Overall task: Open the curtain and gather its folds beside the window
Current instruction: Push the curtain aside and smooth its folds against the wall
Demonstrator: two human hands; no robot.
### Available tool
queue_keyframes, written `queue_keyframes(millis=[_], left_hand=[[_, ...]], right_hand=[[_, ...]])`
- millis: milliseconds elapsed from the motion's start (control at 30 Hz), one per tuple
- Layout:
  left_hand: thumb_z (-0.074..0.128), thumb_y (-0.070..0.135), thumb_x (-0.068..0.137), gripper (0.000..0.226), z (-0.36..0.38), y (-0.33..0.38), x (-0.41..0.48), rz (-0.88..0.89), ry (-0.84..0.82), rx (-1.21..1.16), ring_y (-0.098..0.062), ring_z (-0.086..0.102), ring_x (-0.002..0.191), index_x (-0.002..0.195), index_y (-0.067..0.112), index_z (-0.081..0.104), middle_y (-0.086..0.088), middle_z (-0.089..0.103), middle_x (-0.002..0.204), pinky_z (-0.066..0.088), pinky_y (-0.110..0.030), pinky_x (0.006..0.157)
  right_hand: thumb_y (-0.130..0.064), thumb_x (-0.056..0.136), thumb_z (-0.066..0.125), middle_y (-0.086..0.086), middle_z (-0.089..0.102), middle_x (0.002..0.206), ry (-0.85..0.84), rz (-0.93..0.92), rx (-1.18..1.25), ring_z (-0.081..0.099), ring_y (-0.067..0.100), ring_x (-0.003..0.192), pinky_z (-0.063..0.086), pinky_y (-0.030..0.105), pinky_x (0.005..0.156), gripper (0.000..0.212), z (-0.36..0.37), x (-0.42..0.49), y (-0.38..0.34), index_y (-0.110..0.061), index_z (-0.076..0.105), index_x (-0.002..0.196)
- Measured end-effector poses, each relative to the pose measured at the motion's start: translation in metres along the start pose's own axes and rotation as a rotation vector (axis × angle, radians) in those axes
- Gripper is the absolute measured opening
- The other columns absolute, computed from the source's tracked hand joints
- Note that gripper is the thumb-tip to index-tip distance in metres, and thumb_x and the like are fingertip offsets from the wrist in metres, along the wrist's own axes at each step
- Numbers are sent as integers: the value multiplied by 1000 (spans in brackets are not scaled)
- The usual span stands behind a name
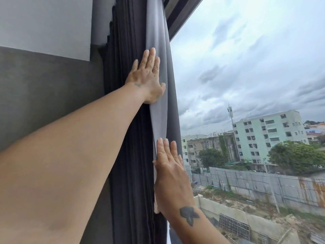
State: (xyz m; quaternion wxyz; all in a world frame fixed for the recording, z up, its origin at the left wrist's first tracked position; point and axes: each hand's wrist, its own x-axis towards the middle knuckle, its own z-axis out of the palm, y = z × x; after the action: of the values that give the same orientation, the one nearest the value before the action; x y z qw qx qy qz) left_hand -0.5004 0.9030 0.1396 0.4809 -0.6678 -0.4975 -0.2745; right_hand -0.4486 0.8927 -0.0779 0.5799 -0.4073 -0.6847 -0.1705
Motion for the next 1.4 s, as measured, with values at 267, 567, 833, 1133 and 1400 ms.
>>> queue_keyframes(millis=[267,567,833,1133,1400], left_hand=[[24,38,97,69,54,-32,11,1,-8,-24,-22,-21,143,146,5,-13,-10,-26,155,-5,-43,118],[21,39,97,68,135,-81,30,40,-25,-22,-21,-21,142,146,6,-13,-10,-26,155,-7,-42,118],[22,39,98,68,189,-112,41,66,-27,-16,-22,-21,143,146,6,-13,-10,-25,155,-6,-41,118],[26,40,97,71,239,-131,57,91,18,-56,-22,-20,143,146,6,-12,-10,-24,155,-4,-41,119],[25,40,98,71,292,-152,75,79,-7,-10,-23,-20,143,146,4,-12,-12,-25,155,-4,-40,119]], right_hand=[[5,93,39,8,22,144,119,-114,-79,5,25,132,5,42,105,54,65,14,18,-9,9,135],[23,77,52,20,43,134,58,-87,-186,21,33,127,16,53,100,59,149,45,37,2,36,129],[16,88,35,9,18,145,72,-101,-109,-4,25,129,-2,36,104,56,204,58,38,-4,16,137],[-1,94,17,13,17,147,71,-77,-94,-9,23,128,-3,35,105,44,258,79,56,-4,8,137],[8,80,61,15,21,145,65,-71,-139,-4,26,127,6,38,103,78,321,107,89,-1,5,134]])
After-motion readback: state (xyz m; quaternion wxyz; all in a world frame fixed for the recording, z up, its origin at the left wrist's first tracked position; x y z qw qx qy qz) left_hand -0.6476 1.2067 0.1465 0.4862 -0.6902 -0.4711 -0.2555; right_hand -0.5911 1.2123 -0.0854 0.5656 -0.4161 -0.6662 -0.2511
